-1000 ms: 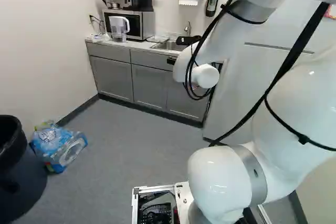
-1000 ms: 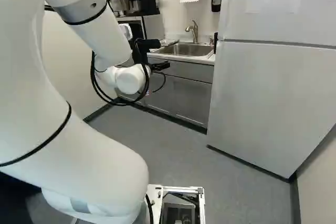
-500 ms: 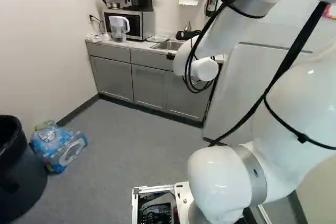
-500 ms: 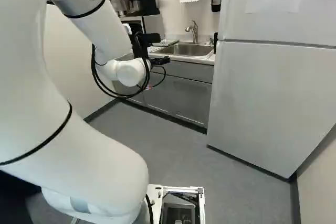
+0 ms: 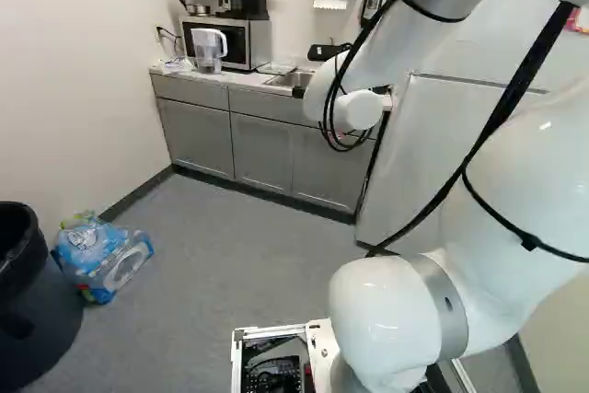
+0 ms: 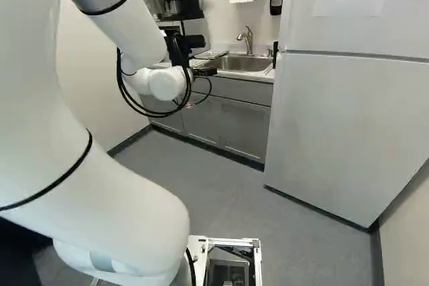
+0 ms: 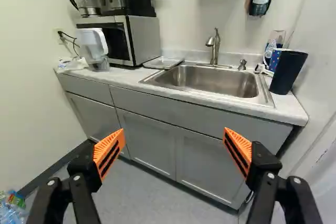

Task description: Rinse the cup and place it in the tray

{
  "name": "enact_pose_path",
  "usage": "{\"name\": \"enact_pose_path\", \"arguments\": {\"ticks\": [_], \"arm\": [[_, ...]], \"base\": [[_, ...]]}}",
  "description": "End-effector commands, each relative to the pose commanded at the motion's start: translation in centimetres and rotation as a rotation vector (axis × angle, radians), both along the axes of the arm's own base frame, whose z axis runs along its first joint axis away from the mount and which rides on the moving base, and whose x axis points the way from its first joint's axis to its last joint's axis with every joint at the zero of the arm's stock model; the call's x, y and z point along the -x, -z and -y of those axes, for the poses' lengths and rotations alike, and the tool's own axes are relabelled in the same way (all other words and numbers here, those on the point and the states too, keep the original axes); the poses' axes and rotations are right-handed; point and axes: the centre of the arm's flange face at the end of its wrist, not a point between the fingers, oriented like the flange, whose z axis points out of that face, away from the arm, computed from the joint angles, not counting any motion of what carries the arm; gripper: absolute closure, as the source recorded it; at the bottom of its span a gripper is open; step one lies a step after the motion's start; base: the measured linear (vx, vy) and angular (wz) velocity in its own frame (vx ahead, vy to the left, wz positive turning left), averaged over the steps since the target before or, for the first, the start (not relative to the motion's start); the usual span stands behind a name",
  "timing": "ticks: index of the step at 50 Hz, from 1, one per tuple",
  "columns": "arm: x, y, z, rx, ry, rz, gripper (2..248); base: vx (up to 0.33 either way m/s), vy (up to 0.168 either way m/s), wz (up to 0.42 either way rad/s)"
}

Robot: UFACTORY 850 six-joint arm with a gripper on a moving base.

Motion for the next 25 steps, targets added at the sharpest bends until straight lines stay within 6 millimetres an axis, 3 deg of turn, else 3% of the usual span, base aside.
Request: {"name": "enact_pose_path", "arguments": {"ticks": [25], "arm": [[-0.6,-2.1,0.0,0.0,0.0,-0.008,3]], "base": [[0.0,0.0,0.0]]}}
